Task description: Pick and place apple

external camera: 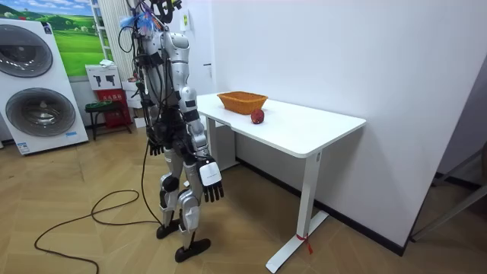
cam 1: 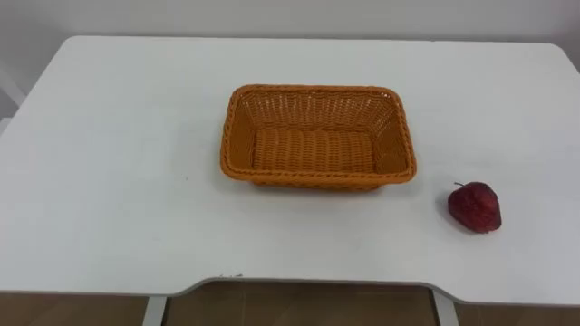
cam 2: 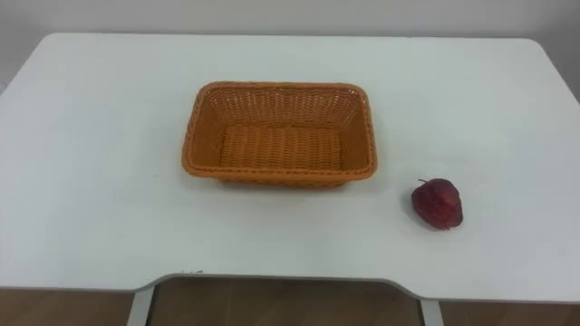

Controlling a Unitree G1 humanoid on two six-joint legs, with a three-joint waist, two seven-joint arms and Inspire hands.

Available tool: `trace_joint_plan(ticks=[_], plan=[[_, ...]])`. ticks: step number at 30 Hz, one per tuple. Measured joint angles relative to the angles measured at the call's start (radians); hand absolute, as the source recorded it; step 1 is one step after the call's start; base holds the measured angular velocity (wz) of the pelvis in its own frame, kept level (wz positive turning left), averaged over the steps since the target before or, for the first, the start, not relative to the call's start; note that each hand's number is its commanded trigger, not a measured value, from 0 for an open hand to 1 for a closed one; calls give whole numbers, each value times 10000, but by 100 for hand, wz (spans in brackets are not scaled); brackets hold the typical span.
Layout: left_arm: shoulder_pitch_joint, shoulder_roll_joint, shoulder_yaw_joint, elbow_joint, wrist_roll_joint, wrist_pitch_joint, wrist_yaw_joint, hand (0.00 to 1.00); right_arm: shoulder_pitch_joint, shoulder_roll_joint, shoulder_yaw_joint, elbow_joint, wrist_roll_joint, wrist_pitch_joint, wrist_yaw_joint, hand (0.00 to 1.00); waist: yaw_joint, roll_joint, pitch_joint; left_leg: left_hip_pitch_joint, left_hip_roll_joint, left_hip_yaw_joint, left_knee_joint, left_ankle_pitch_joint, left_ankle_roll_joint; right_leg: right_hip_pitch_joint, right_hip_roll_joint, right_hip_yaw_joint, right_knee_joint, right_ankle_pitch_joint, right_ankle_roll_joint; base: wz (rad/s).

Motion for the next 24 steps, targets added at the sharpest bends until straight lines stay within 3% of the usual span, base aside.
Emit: trace_joint_plan(ticks=[7,12,15,17,22,24], plan=[[-41,0,16,-42,-1,-24,1,0,-29,0,-3,2,112,-4,-14,0,30,-22,-6,-4,0,0,0,0,0,-9,3,11,8,-1,1,0],[-48,-1,23,-35,-112,-62,18,0,3,3,-110,5,1644,-6,-270,0,2,-36,-9,-36,-3,3,1,-2,1,-31,-1,-2,1,-3,3,0],[-11,-12,341,-34,-116,-168,19,0,-2,11,-1231,4,3142,-9,-509,0,-155,-39,-23,-30,-13,-82,6,0,2,6,-2,-1,9,-4,5,7],[20,-16,701,-35,-109,-191,36,0,-20,-3,-2458,-75,4124,-20,-724,0,-306,-46,-29,-24,-13,-89,21,0,3,9,-5,1,41,-18,6,0],[62,-4,1307,3,-110,-322,301,0,-173,-61,-4963,-645,7649,-101,-2127,0,-825,-69,-36,-11,-28,-79,126,-1,2,-14,-27,-3,218,-93,-1,0],[93,48,1309,-46,-108,-326,304,0,-174,-137,-5509,-1059,8464,-166,-2651,0,-996,-64,-42,-15,-28,-80,145,-2,3,-22,-26,14,242,-106,10,0]])
